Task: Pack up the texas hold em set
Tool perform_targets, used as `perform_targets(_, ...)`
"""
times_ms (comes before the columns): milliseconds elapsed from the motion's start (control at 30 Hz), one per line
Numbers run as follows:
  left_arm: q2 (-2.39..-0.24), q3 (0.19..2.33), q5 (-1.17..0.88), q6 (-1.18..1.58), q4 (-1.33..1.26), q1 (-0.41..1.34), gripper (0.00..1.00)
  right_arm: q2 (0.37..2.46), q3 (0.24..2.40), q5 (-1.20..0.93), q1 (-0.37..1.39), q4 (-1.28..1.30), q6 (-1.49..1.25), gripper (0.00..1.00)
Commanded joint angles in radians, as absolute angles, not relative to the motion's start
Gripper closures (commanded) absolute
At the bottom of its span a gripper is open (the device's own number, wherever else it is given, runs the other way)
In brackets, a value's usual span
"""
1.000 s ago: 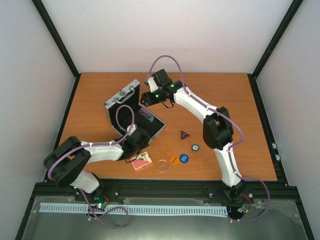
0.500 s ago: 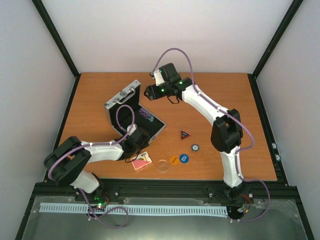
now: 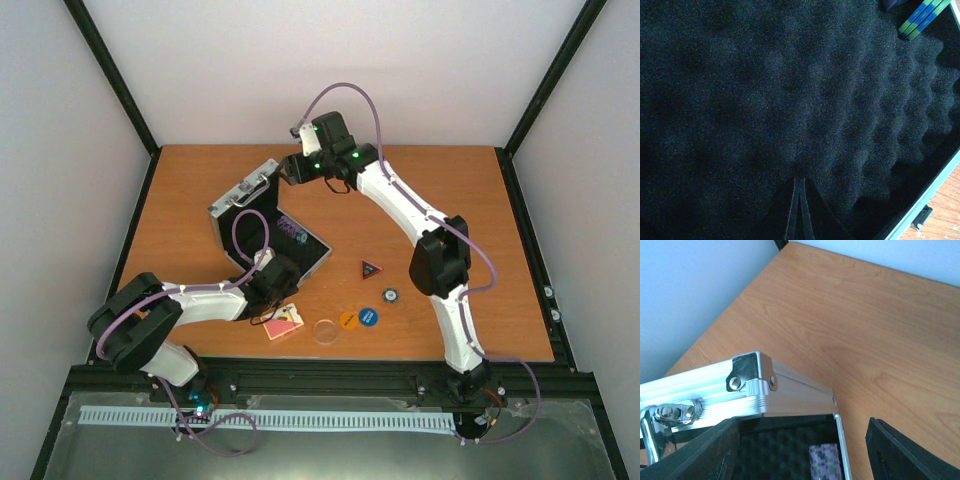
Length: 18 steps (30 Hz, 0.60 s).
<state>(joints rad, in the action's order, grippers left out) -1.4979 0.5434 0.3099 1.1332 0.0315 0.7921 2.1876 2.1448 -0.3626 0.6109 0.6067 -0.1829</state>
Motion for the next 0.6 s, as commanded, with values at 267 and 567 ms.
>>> perform_targets(267, -1.573, 0.462, 0.244, 1.134, 0.238, 0.797, 0.99, 2.367, 2.381, -0.414, 0.633, 0.604, -0.23, 0.29)
perform_targets(567, -1.559, 0.47, 0.248, 1.125, 0.253, 0.797, 0.99, 2.395, 2.409, -0.399, 0.635, 0.581, -0.229, 0.29)
